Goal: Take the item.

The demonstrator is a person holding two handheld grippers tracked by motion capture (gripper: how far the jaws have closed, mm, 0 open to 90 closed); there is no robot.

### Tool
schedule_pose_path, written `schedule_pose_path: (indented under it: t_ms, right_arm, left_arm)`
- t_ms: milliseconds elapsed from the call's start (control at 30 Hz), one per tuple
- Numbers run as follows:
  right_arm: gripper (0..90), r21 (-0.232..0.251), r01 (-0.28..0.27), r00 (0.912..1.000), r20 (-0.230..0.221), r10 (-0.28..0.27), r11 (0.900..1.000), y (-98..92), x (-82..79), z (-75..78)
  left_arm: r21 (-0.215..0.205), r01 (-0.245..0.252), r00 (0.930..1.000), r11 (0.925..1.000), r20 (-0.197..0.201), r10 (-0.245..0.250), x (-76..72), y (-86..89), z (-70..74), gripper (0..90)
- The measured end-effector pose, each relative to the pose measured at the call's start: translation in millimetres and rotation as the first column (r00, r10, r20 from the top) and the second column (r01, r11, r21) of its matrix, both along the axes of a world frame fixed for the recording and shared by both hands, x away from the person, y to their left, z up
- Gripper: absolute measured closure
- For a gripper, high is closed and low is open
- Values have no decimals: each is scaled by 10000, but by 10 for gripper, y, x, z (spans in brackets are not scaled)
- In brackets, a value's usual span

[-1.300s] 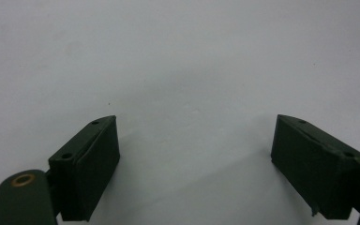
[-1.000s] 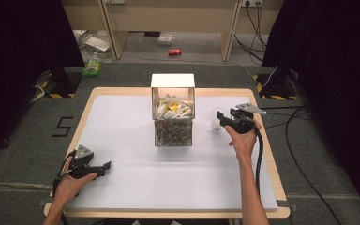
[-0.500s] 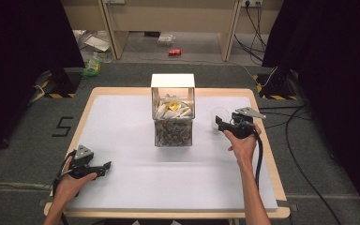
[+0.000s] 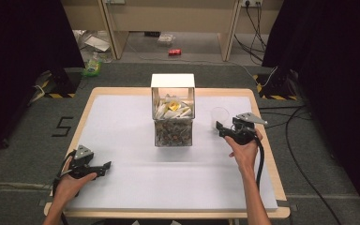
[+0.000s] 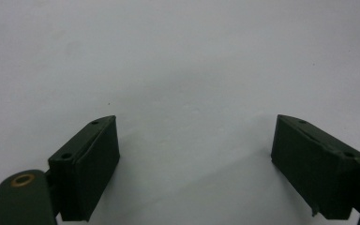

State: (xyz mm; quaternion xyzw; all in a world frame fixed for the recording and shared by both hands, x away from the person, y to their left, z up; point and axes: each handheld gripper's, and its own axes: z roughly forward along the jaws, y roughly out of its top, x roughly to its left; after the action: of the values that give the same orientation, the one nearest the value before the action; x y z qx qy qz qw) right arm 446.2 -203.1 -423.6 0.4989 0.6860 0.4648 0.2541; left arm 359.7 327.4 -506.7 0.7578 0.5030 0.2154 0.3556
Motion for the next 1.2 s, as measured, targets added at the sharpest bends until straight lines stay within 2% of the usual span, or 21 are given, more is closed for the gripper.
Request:
schedule_pose_path:
  t_ms: [167, 267, 500, 700, 867, 1000, 1200]
  right_arm:
    - [258, -80, -96, 9998, -147, 95, 9999, 25, -55, -34]
    - [253, -299, -230, 9994, -266, 222, 9993, 45, -113, -84]
    - [244, -360, -406, 9981, -472, 389, 9985, 50, -241, -156]
    - [240, -382, -624, 9971, -452, 607, 9973, 51, -329, -192]
    - [233, -378, -797, 9950, -631, 772, 9961, 75, -408, -234]
    - [230, -656, -915, 9944, -592, 877, 9936, 86, -452, -263]
    - [228, -728, -1063, 9926, -666, 1015, 9917, 99, -516, -304]
  left_arm:
    - [3, 2, 10000, 10000, -5, -2, 0, 2, 1, 146]
    - [0, 2, 10000, 10000, -5, -2, 0, 2, 1, 146]
    - [-9, 1, 10000, 10000, -2, -1, 0, 1, 0, 146]
    - [3, 4, 10000, 10000, -4, -4, 0, 2, 1, 146]
    - [-4, 4, 10000, 10000, -2, -4, 0, 2, 0, 146]
    - [-10, -1, 10000, 10000, -3, 1, 0, 2, 0, 146]
    - [-26, 9, 10000, 10000, -4, -9, 0, 3, 0, 146]
